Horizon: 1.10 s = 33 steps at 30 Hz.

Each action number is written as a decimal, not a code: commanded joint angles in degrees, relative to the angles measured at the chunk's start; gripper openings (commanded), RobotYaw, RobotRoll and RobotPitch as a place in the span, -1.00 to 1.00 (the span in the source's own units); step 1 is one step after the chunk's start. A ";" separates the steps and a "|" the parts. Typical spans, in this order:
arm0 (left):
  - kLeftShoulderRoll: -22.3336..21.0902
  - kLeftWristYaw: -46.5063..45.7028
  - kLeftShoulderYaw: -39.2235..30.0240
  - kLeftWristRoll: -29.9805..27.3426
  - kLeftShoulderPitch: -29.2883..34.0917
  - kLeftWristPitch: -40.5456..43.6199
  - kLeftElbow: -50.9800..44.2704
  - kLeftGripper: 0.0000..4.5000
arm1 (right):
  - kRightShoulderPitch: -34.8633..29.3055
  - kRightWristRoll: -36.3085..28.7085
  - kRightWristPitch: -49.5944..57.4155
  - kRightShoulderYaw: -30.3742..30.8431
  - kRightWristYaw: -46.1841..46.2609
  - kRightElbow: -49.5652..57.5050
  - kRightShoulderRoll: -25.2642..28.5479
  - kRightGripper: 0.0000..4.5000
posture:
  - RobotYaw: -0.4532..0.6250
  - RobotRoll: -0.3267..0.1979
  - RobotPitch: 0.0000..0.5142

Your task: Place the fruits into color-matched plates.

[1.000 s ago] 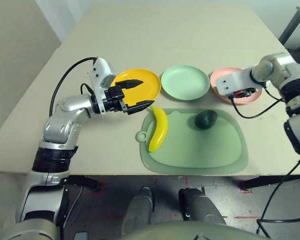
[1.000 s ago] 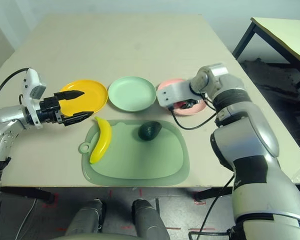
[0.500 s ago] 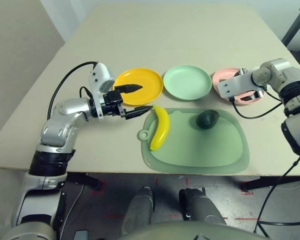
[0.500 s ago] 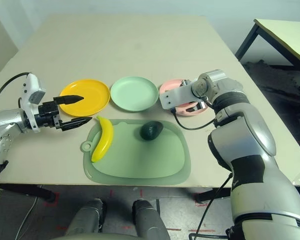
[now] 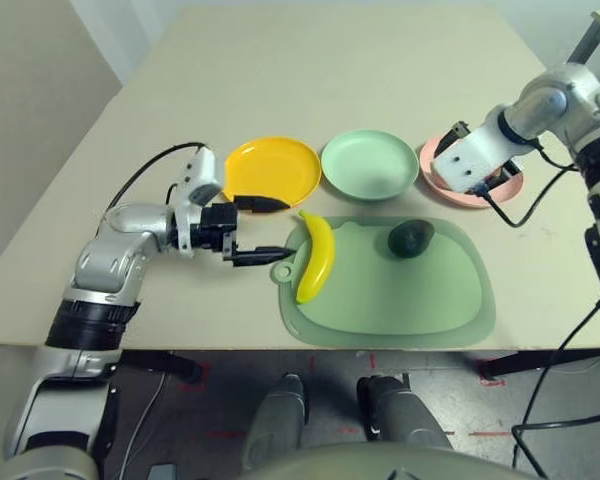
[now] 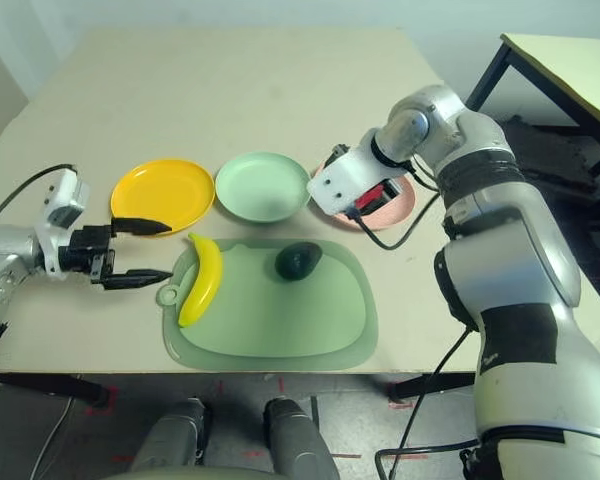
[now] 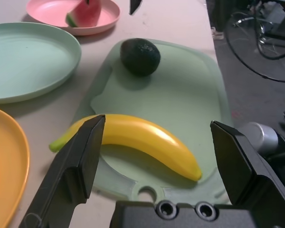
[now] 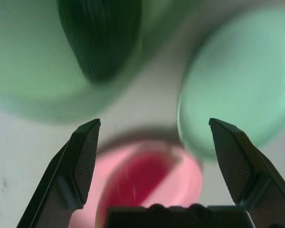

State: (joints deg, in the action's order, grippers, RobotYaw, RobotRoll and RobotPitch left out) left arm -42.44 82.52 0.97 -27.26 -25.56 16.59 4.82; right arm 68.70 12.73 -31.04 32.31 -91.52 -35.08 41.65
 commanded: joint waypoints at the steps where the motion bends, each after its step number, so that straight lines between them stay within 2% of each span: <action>1: 0.16 -0.06 0.35 -0.01 -0.43 0.01 -0.77 1.00 | -4.00 -5.31 12.90 -0.28 -0.98 12.07 2.29 0.99 | -0.17 0.25 -0.45; 6: 0.20 -0.42 0.10 -0.17 -0.01 0.22 -1.62 1.00 | -9.75 -8.55 25.48 0.73 -0.98 23.44 6.16 0.99 | -0.17 0.25 -0.44; 12: 0.04 -0.22 0.19 -0.23 0.01 0.18 -1.99 1.00 | -11.47 -8.46 30.47 0.86 -0.98 26.83 6.64 0.99 | -0.18 0.25 -0.44; 18: 0.20 -0.09 0.37 -0.68 -0.36 0.69 -2.55 1.00 | -12.06 -5.78 29.75 -0.21 0.16 24.10 3.60 0.99 | -0.17 0.25 -0.43; 33: -0.42 -0.18 -0.33 -2.12 0.45 1.44 -4.36 1.00 | -13.49 0.12 24.47 0.18 1.47 17.75 1.26 0.99 | -0.15 0.25 -0.42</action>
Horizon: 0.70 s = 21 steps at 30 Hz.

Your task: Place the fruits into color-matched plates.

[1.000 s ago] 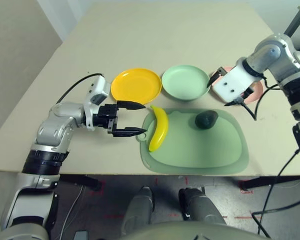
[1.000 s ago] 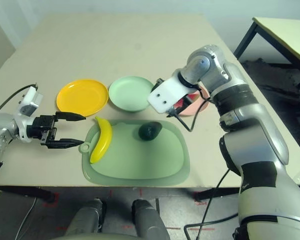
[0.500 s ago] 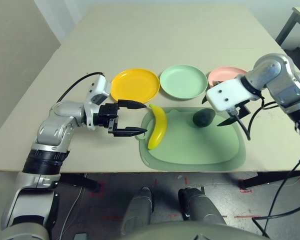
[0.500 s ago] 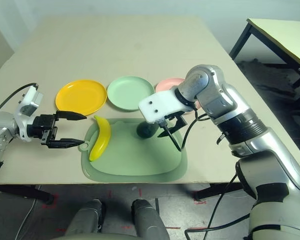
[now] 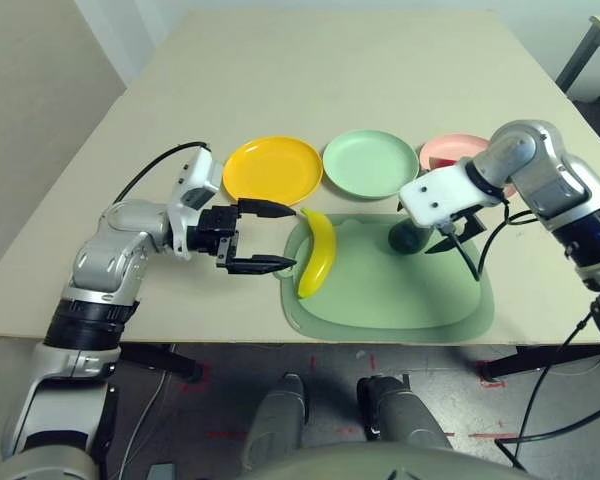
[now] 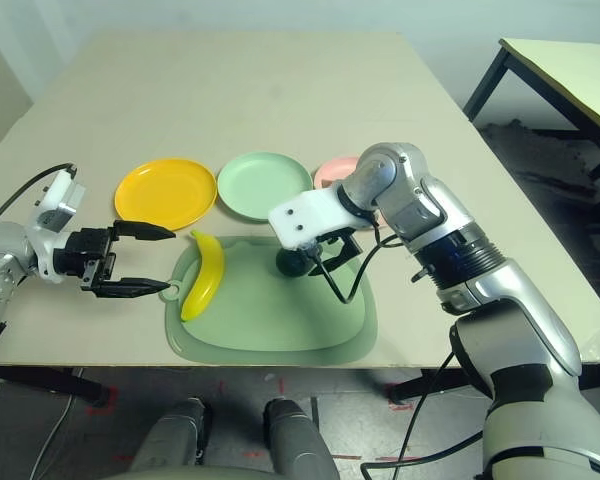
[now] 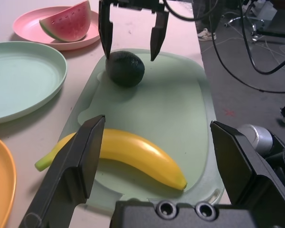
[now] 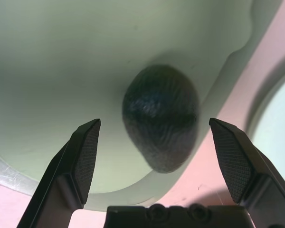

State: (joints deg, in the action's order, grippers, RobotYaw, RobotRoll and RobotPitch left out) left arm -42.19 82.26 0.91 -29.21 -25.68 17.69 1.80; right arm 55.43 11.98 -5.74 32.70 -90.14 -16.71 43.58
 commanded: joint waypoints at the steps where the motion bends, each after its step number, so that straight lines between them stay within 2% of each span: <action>1: -0.75 0.06 -0.29 -0.19 0.60 0.33 -1.37 1.00 | -0.26 1.05 -0.81 -0.28 0.17 -0.86 -0.94 0.99 | -0.15 0.25 -0.42; 9: -1.11 0.22 -0.39 0.07 0.58 -0.45 -1.06 1.00 | -0.97 2.41 -0.24 -0.15 1.56 -2.72 -3.39 0.99 | -0.13 0.25 -0.43; 12: -1.22 0.25 -0.43 0.11 0.75 -0.79 -1.14 1.00 | -1.20 2.79 -0.31 -0.15 1.76 -3.37 -3.83 0.80 | -0.13 0.25 -0.43; 15: -1.24 0.22 -0.83 -0.31 0.88 -0.98 -1.49 1.00 | -1.58 2.79 -0.51 -0.20 1.22 -3.32 -3.60 0.34 | -0.11 0.25 -0.44; 21: -1.48 -0.18 -1.63 -0.79 1.57 -0.82 -2.22 1.00 | -2.06 2.52 -0.93 -0.39 -0.23 -2.64 -2.40 0.30 | -0.10 0.25 -0.46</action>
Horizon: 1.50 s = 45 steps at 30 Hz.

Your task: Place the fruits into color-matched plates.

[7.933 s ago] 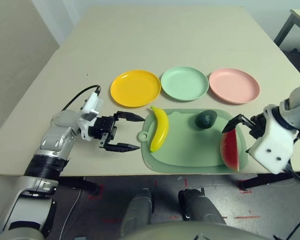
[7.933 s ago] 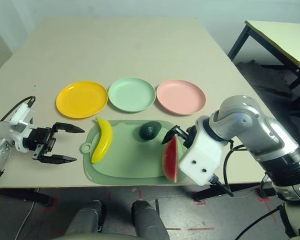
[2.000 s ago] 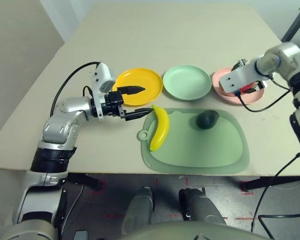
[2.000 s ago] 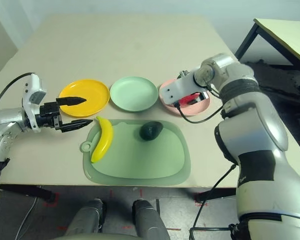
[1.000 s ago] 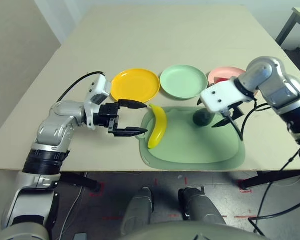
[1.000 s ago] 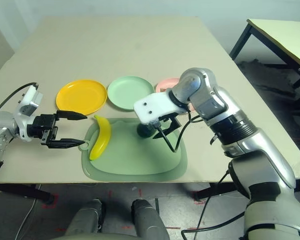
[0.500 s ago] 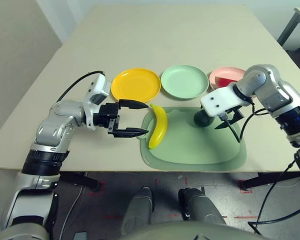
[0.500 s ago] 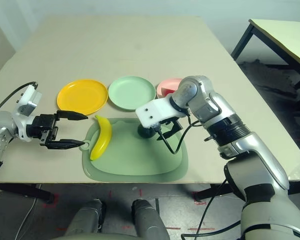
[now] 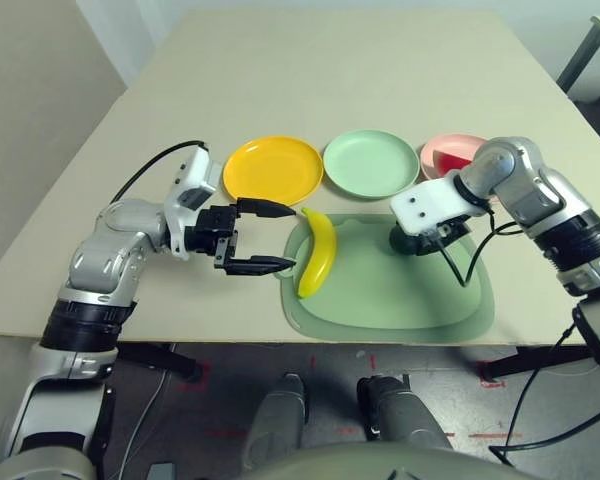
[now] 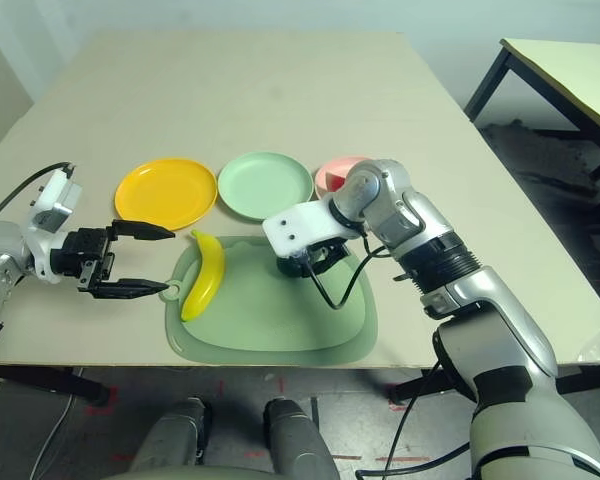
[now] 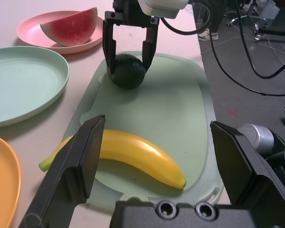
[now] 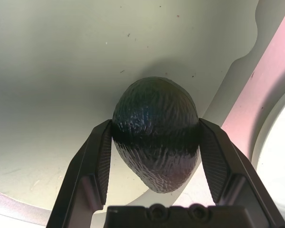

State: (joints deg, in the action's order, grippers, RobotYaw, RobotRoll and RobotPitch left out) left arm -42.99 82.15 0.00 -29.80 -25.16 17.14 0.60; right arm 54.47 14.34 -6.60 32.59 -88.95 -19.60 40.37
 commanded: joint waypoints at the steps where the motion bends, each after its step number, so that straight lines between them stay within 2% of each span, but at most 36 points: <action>1: -0.75 -0.36 -0.73 0.17 1.33 -0.42 -0.93 1.00 | -0.79 -0.23 0.38 -0.53 -1.89 0.49 0.88 0.30 | -0.10 0.25 -0.46; 5: -0.33 -3.67 -0.16 2.79 1.48 -1.05 -0.04 1.00 | 2.45 -0.99 1.50 -1.71 -2.75 -0.34 0.08 0.30 | -0.12 0.25 -0.47; 8: 1.09 -9.61 0.20 5.31 0.29 0.23 1.12 1.00 | 7.91 -0.43 0.19 -2.30 -1.61 -5.21 -1.79 0.30 | -0.13 0.25 -0.47; 12: 1.39 -16.92 1.15 9.44 -1.52 3.97 2.43 1.00 | 14.58 1.50 -3.98 -2.08 2.87 -16.28 -5.12 0.30 | -0.13 0.25 -0.47; 17: 0.70 -21.15 1.48 10.93 -2.57 9.24 2.22 1.00 | 20.73 5.72 -10.32 -1.71 13.32 -33.27 -10.43 0.30 | -0.08 0.25 -0.47; 23: 1.72 -26.89 -1.16 10.48 -3.84 11.87 1.34 1.00 | 22.64 9.16 -15.12 -2.36 25.44 -46.29 -15.53 0.30 | -0.05 0.25 -0.46; 31: -0.10 -25.49 -0.24 11.01 -1.80 11.01 0.33 1.00 | 22.24 13.17 -18.50 -1.55 33.23 -52.39 -17.95 0.30 | -0.02 0.25 -0.43; 32: -0.15 -25.30 -0.20 10.98 -1.77 11.07 0.28 1.00 | 22.39 13.44 -18.73 -1.64 33.56 -52.62 -17.98 0.62 | -0.02 0.25 -0.42; 34: -0.30 -24.16 0.18 10.85 -1.39 10.72 0.08 1.00 | 23.09 13.88 -19.61 -1.91 33.54 -52.70 -17.56 0.92 | -0.03 0.25 -0.42; 35: -0.39 -23.54 0.36 10.77 -1.17 10.56 -0.02 1.00 | 23.49 14.06 -20.13 -2.00 33.25 -52.62 -17.23 0.98 | -0.03 0.25 -0.42; 37: -0.59 -22.25 0.68 10.88 -0.81 9.51 0.05 1.00 | 24.34 14.43 -21.57 -1.97 32.26 -52.22 -16.50 0.98 | -0.04 0.25 -0.43; 41: -1.49 -16.84 0.92 9.43 -0.10 7.04 0.30 1.00 | 25.69 12.80 -27.21 -2.31 23.53 -49.41 -14.72 0.98 | -0.07 0.25 -0.43; 45: -3.28 -7.95 -0.38 5.72 0.70 4.35 1.97 1.00 | 24.16 7.51 -33.81 -2.82 12.66 -39.89 -13.52 0.98 | -0.09 0.25 -0.44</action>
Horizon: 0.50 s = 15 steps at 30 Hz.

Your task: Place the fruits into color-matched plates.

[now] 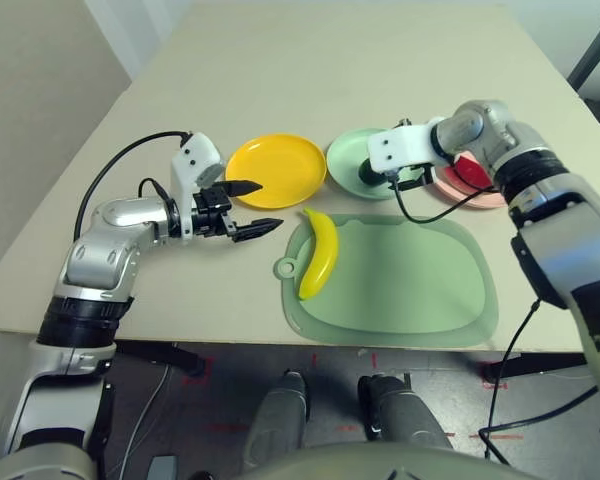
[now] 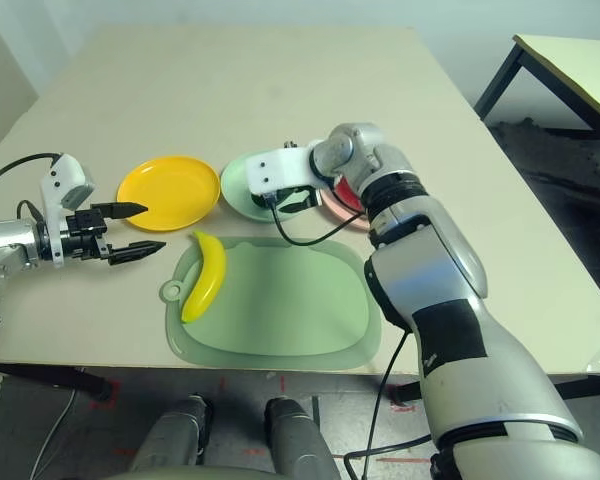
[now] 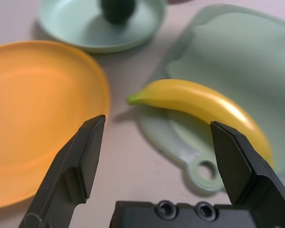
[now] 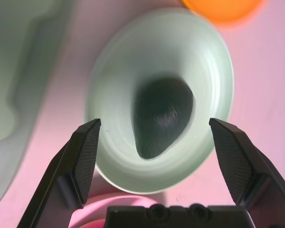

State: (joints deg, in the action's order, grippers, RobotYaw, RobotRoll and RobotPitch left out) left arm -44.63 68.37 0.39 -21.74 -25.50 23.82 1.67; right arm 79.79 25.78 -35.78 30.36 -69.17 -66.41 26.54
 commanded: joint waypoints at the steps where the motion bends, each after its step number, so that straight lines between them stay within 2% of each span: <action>1: -2.13 7.91 -1.05 -3.03 1.22 -3.13 1.50 1.00 | -2.35 -5.64 -5.69 -0.44 -9.64 10.54 0.68 0.98 | -0.09 0.25 -0.44; 5: -3.21 14.20 -2.34 -5.23 1.22 -6.39 4.45 1.00 | -9.04 -13.38 -3.93 0.78 -18.73 27.80 2.22 0.98 | -0.08 0.25 -0.43; 8: -3.46 17.52 -3.37 -6.16 1.78 -8.62 6.33 1.00 | -12.75 -16.14 -0.69 1.45 -21.60 37.14 2.30 0.98 | -0.06 0.25 -0.42; 15: -3.30 19.00 -5.32 -6.41 2.73 -12.85 7.84 1.00 | -16.59 -12.56 0.74 4.98 -19.47 41.62 -1.98 0.98 | -0.05 0.25 -0.40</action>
State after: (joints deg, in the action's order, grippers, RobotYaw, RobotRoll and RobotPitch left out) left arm -47.95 87.11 -4.05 -27.90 -23.35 11.95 9.35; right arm 63.63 12.03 -35.13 33.36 -89.43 -25.72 25.40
